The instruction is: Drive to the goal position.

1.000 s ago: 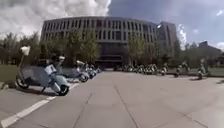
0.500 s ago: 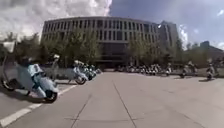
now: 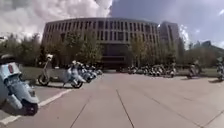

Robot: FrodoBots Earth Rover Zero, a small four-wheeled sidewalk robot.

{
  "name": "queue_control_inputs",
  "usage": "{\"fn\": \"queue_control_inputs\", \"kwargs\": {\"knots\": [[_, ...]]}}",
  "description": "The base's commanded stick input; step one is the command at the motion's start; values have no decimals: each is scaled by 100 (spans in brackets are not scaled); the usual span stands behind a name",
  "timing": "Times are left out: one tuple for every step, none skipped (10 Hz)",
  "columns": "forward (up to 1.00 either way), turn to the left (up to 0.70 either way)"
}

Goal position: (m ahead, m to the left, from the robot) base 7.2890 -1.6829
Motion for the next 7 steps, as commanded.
{"fn": "queue_control_inputs", "kwargs": {"knots": [[100,0],[100,0],[100,0],[100,-15],[100,-37],[100,-40],[100,-25]]}}
